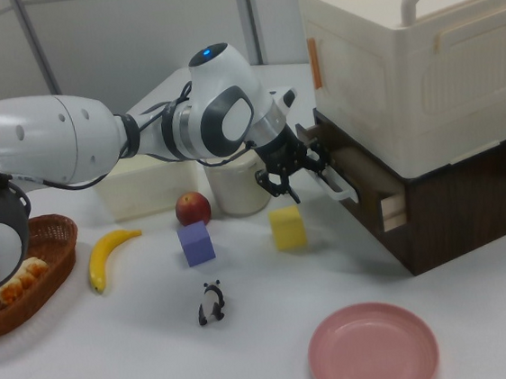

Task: Slide the drawer open
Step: 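Pull the drawer outward from the cabinet with the gripper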

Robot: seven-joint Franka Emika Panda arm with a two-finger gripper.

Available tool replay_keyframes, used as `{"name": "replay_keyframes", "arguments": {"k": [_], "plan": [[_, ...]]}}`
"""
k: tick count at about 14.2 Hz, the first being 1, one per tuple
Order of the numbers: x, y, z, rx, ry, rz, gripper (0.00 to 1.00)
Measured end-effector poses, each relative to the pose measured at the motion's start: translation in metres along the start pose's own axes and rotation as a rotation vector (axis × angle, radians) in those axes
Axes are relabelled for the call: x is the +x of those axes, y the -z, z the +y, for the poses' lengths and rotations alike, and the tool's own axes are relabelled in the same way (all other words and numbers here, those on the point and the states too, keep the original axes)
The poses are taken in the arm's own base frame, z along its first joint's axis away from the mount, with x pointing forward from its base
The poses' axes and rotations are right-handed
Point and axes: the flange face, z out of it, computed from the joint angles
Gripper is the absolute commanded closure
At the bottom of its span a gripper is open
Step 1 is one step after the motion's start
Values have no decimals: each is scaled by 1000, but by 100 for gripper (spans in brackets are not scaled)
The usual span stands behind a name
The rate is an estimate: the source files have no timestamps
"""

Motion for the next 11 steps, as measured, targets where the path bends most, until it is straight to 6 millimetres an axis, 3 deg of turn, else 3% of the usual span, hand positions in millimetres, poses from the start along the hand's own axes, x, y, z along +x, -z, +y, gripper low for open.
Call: {"name": "replay_keyframes", "arguments": {"k": [3,11], "plan": [[0,1,0,-1,2,-1,49],[0,6,-1,4,4,-8,49]]}}
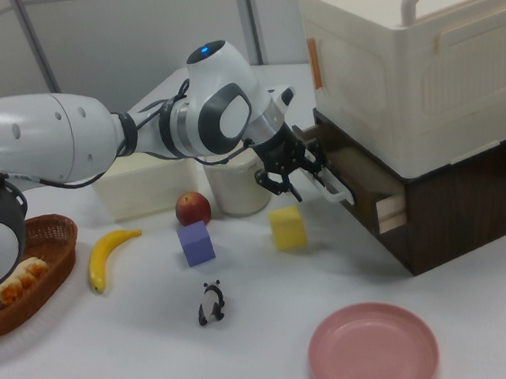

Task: Slide the drawer open
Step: 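Pull the drawer outward from the cabinet with the gripper, then continue pulling the drawer further out of the cabinet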

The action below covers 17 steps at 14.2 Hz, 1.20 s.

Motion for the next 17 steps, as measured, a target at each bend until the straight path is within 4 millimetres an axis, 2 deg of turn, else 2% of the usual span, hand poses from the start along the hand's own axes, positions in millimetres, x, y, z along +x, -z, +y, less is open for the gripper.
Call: {"name": "replay_keyframes", "arguments": {"k": [9,17], "plan": [[7,12,-19,54,22,-29,49],[7,12,-20,56,23,-29,48]]}}
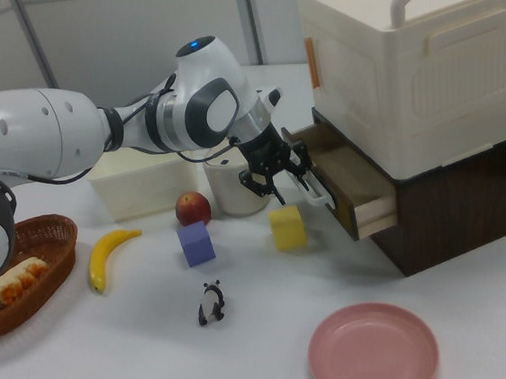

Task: Slide the drawer open
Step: 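Continue pulling the drawer further out of the cabinet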

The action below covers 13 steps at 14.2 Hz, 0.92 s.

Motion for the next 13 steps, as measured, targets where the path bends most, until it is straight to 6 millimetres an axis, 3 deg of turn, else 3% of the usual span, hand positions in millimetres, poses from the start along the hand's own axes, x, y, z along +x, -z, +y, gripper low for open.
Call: {"name": "replay_keyframes", "arguments": {"k": [13], "plan": [[1,3,-5,20,6,-17,47]]}}
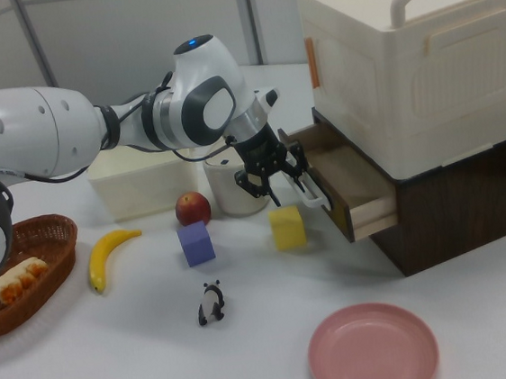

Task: Slide the drawer open
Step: 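Continue pulling the drawer further out of the cabinet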

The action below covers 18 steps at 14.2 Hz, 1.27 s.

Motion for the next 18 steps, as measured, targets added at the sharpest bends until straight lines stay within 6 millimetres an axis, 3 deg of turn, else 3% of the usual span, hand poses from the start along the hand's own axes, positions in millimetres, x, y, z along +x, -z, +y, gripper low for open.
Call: {"name": "replay_keyframes", "arguments": {"k": [18], "plan": [[8,9,-19,48,28,-36,46]]}}
